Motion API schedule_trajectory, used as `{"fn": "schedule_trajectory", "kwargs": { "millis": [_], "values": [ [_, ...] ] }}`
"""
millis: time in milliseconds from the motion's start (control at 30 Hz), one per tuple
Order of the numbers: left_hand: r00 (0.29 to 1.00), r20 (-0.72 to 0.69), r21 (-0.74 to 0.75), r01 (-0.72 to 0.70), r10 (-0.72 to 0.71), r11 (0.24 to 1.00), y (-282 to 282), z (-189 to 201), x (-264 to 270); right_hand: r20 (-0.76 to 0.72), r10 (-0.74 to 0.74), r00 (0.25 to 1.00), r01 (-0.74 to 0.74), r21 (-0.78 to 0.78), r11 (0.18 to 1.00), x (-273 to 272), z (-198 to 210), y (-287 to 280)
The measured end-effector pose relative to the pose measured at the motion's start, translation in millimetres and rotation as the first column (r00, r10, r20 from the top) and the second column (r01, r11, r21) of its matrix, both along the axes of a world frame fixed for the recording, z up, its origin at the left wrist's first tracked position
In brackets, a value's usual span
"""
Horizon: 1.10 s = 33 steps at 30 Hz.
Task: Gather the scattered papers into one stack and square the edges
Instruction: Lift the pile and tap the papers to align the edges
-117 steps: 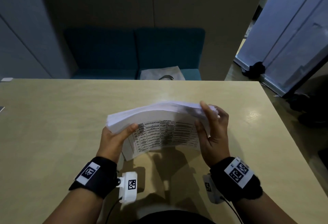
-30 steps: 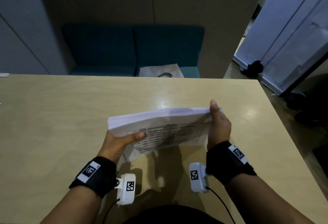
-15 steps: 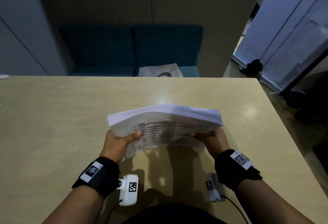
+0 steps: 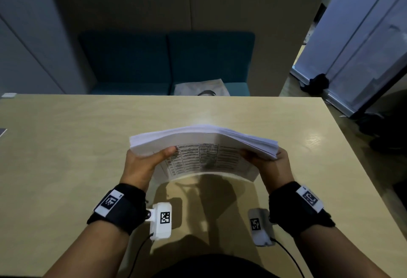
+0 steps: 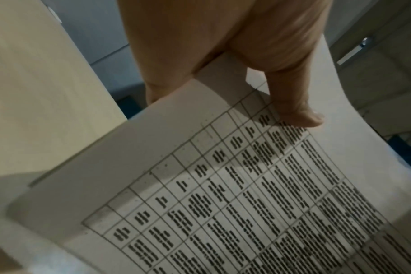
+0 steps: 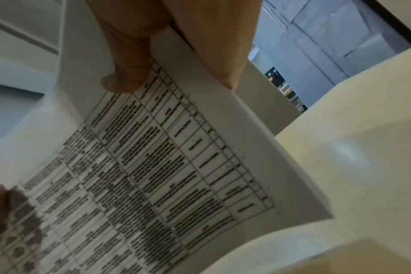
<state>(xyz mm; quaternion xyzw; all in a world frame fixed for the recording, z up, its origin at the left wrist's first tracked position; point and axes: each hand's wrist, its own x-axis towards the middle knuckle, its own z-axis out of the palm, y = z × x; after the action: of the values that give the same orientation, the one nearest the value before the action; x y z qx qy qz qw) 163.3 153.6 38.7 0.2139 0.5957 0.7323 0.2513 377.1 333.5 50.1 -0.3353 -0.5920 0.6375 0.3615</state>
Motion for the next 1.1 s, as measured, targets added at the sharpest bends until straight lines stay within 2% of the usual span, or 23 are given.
{"fn": "schedule_trajectory", "kwargs": {
  "millis": [200,333,467,600,767,933,1100],
  "values": [
    [0.999,0.052,-0.019,0.008,-0.007,1.000,-4,-12,-6,0.001,0.038,0.999,-0.038,-0.030,0.999,6,-3,5],
    [0.994,0.081,-0.050,0.078,-0.074,0.996,-3,-21,-4,0.077,0.105,0.992,-0.099,-0.079,0.992,1,-11,9],
    [0.998,0.052,-0.043,0.042,-0.040,0.998,-1,-15,0,0.083,0.041,0.996,-0.035,-0.066,0.997,-2,-13,10],
    [0.999,0.011,-0.020,0.037,-0.037,0.999,-3,-7,-4,0.052,0.067,0.996,-0.063,-0.071,0.996,3,-6,15],
    [0.998,0.003,-0.047,-0.066,0.066,0.997,3,2,2,-0.001,0.107,0.994,-0.107,-0.099,0.989,6,-8,14],
    [0.973,0.034,-0.041,-0.227,0.229,0.973,14,19,10,0.028,0.113,0.993,-0.109,-0.121,0.987,10,-23,15],
    [0.965,0.013,-0.046,-0.260,0.261,0.965,18,24,10,0.031,0.125,0.992,-0.121,-0.109,0.987,11,-23,11]
  ]
}}
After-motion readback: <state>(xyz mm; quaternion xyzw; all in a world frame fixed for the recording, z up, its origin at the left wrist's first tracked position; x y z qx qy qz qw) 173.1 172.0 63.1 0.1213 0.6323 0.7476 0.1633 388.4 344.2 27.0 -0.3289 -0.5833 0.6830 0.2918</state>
